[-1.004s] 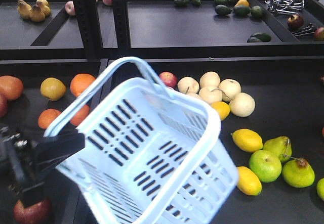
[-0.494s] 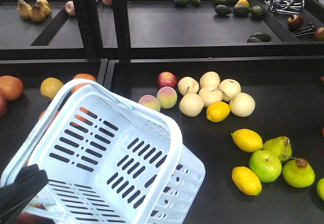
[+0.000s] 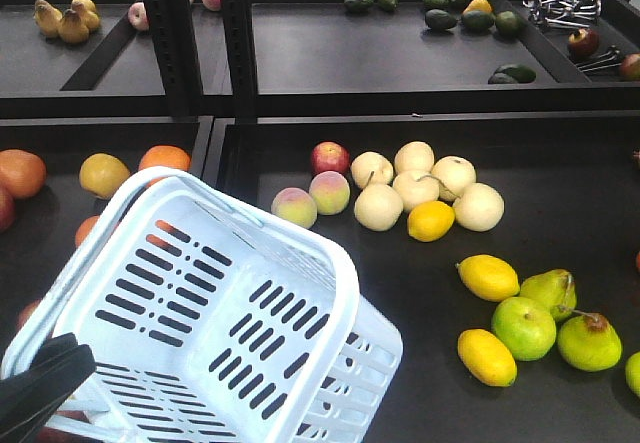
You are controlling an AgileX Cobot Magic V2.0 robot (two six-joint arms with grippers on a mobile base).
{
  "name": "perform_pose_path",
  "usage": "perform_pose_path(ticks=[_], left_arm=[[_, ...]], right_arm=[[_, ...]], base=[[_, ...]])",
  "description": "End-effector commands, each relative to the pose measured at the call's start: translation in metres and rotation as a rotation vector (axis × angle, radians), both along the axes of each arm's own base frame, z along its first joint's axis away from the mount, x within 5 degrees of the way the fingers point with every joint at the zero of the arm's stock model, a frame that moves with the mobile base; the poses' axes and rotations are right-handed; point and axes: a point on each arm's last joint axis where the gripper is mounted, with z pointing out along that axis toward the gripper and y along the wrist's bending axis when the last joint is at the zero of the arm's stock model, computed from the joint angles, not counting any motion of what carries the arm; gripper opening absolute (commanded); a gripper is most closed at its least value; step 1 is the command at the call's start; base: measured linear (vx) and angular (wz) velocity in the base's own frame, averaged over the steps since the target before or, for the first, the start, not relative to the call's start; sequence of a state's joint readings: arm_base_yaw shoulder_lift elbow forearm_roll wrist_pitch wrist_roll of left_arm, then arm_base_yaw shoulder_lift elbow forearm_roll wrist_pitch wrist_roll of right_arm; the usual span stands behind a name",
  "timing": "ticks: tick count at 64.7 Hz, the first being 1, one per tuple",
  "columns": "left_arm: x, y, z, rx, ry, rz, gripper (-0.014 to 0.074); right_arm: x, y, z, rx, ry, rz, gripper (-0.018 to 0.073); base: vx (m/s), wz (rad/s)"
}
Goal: Pick three apples into basket with both arms
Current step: 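Carry the basket in the left gripper while driving back into the aisle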
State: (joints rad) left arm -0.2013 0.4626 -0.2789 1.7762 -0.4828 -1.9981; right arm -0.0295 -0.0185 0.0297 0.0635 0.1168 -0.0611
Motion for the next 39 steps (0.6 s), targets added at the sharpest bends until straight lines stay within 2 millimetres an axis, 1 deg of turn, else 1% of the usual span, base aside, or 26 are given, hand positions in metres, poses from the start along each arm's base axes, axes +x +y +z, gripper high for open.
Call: perform_pose_path(ticks=[1,39], left_arm=[[0.0016,0.0017,0.0102,0.026,-0.041,0.020,-0.0007],[0.0016,0.0017,0.0102,0.026,-0.041,0.020,-0.0007]], right_arm=[[0.0003,-0.0006,0.0025,-0.016,-0.062,-0.007,-0.0008],[0.0003,-0.0006,0.0025,-0.016,-0.062,-0.007,-0.0008]], base=[[0.00,0.00],[0.00,0.00]])
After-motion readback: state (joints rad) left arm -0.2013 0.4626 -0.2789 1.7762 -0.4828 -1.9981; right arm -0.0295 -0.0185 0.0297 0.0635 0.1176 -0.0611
